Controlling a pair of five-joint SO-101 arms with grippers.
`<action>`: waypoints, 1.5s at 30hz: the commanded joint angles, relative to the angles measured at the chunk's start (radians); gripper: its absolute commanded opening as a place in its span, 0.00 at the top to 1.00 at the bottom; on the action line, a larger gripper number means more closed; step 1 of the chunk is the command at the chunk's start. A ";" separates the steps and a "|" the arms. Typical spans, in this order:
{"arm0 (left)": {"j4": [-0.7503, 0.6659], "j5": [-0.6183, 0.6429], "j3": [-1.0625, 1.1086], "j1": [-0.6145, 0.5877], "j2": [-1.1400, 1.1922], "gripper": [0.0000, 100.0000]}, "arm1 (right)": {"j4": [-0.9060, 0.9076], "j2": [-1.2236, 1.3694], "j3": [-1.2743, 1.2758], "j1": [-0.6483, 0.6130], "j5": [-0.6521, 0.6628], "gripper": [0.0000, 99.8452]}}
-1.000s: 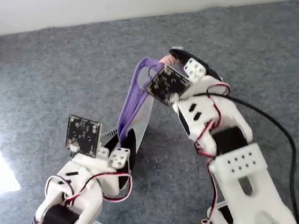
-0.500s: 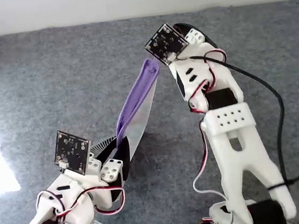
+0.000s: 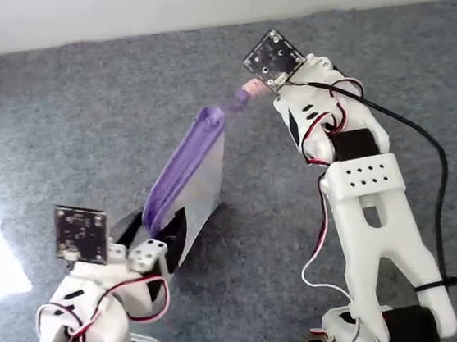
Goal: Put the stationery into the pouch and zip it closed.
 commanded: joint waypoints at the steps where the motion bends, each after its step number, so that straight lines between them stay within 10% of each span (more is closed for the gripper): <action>1: 0.002 -0.003 -0.008 -0.115 0.002 0.65 | 0.048 -0.047 -0.026 -0.008 -0.069 0.99; 25: 0.025 0.031 0.077 -0.637 -0.006 0.65 | 0.180 0.237 -0.026 -0.173 -0.367 0.99; 45: 0.169 0.086 -0.099 -0.595 -0.008 0.69 | 0.842 -0.286 -0.003 -0.053 -0.736 0.99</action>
